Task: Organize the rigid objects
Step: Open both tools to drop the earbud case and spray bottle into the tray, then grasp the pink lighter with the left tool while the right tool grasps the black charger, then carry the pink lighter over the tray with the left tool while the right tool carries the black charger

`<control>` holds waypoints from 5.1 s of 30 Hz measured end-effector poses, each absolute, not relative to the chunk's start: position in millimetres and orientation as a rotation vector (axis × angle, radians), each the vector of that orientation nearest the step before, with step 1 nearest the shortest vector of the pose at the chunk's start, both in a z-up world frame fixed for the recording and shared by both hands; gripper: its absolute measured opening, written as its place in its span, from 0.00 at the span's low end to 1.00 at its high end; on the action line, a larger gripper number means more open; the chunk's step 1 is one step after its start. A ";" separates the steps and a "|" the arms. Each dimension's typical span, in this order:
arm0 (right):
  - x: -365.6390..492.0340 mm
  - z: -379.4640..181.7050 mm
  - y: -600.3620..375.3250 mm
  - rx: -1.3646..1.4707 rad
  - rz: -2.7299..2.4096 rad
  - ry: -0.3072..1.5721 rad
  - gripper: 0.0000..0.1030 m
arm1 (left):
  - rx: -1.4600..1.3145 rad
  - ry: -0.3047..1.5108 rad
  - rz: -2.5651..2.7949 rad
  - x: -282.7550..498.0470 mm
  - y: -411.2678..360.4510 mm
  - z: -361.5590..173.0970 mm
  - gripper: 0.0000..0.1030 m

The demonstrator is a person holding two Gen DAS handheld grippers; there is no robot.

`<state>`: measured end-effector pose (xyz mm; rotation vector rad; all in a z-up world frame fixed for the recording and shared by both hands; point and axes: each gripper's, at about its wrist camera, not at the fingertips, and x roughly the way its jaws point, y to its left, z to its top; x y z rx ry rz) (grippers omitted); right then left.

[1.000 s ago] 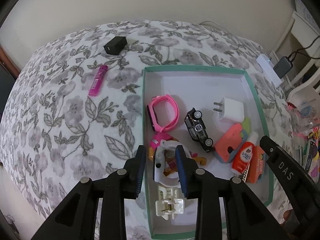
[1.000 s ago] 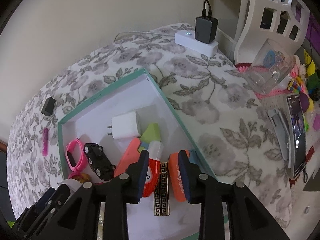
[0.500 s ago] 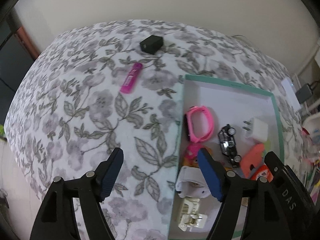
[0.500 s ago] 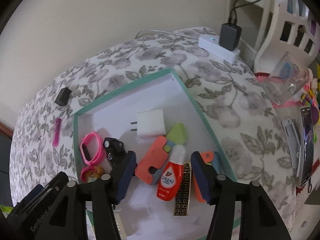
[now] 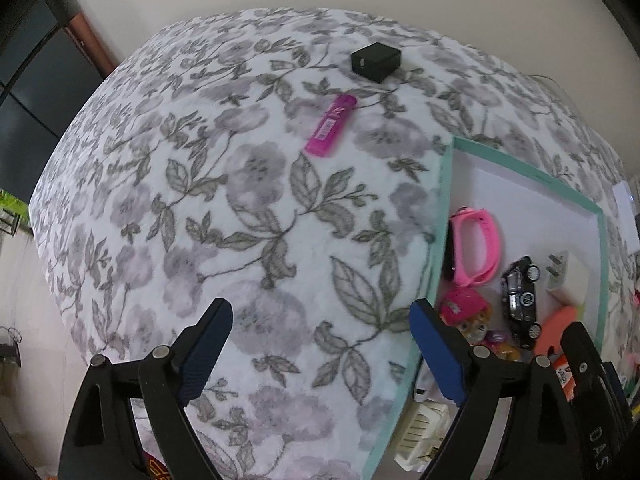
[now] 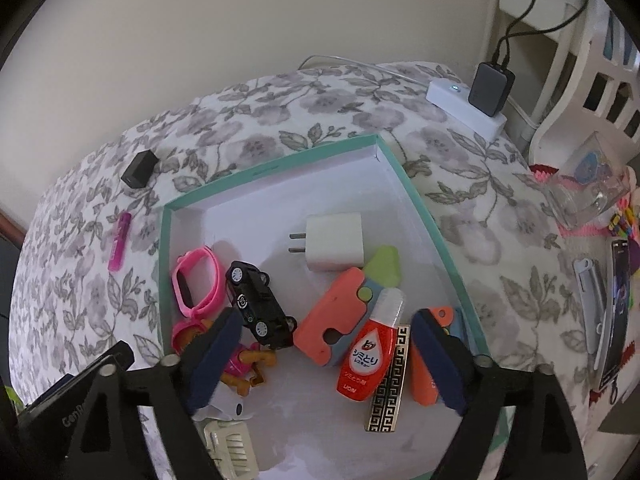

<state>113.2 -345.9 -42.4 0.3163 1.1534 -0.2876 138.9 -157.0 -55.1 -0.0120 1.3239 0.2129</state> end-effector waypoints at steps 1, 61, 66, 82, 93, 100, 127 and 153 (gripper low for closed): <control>113.3 -42.4 -345.4 0.312 -0.287 1.153 0.88 | -0.016 1.326 0.219 139.0 -155.1 -55.6 0.88; 250.4 -41.2 -270.4 0.228 0.013 1.038 0.85 | -0.009 1.176 -0.064 263.8 -91.1 -91.1 0.74; 259.3 -43.3 -265.8 0.202 0.020 1.048 0.84 | 0.033 1.185 -0.103 266.5 -105.9 -104.3 0.55; 288.1 -45.3 -241.5 0.167 0.042 1.073 0.83 | 0.040 1.184 -0.112 271.2 -94.3 -115.0 0.20; 325.8 -60.9 -227.7 0.303 0.096 1.069 0.83 | -0.039 1.163 -0.043 288.6 -24.1 -111.5 0.20; 350.9 -70.4 -195.2 0.309 0.120 1.062 0.79 | -0.089 1.158 -0.013 293.7 8.2 -112.4 0.20; 360.4 -101.0 -163.7 0.168 0.003 1.147 0.44 | -0.024 1.135 0.061 304.9 27.7 -114.4 0.20; 176.3 -23.6 -190.1 0.239 0.073 1.067 0.43 | -0.041 1.236 0.044 193.0 -35.1 -48.1 0.19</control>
